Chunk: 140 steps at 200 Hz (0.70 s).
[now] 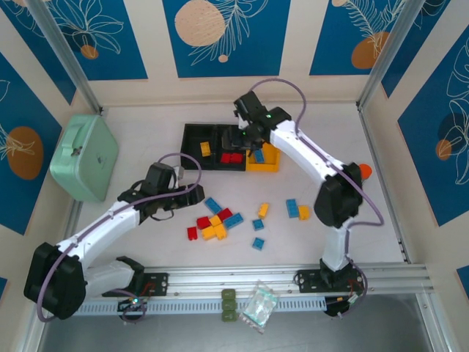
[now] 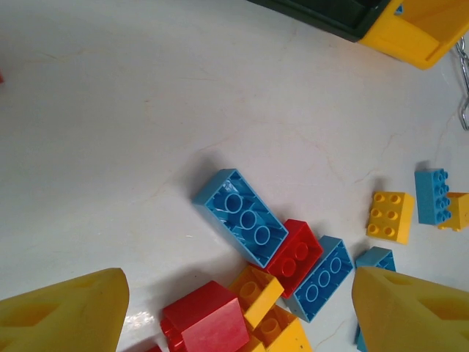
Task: Sort the legos into containers by color
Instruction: Pick up the lego from the middle-right of the table.
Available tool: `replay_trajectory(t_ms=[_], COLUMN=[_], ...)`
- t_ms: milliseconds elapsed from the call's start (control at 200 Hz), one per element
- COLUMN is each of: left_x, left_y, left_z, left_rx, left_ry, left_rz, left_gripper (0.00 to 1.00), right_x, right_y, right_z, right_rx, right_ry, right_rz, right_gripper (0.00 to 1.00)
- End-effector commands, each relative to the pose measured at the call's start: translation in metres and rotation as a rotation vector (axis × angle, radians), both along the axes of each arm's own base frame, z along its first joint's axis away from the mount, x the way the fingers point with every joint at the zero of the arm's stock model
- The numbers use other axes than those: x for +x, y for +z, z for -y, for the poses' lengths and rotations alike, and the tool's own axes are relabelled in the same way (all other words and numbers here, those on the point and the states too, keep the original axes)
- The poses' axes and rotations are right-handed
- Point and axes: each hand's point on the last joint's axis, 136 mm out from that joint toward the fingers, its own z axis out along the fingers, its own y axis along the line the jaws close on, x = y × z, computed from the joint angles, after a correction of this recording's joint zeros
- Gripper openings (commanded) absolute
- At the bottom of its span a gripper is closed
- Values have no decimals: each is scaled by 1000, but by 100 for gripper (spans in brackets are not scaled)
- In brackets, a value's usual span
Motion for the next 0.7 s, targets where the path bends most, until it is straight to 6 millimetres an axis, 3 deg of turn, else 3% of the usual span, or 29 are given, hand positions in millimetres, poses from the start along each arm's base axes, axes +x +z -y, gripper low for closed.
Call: replay_trajectory(t_ms=[0, 160, 290, 455, 565, 695], left_x=[4, 4, 1, -2, -2, -1], left_y=[18, 25, 23, 20, 16, 11], left_z=[26, 60, 86, 107, 113, 116], left_rx=[-67, -86, -81, -95, -92, -85], left_ry=[-104, -229, -309, -365, -380, -383], left_rz=[45, 71, 71, 65, 57, 47], left_gripper=[79, 80, 79, 79, 79, 79], right_x=[-25, -63, -93, -131, -150, -161], right_y=[-7, -30, -59, -89, -108, -130], right_z=[26, 87, 136, 191, 207, 204], right_rx=[-10, -66, -107, -175, -146, -115], right_ry=[-19, -121, -221, -365, -441, -462], right_rz=[-12, -80, -171, -273, -345, -410], right_gripper=[59, 60, 59, 60, 63, 64])
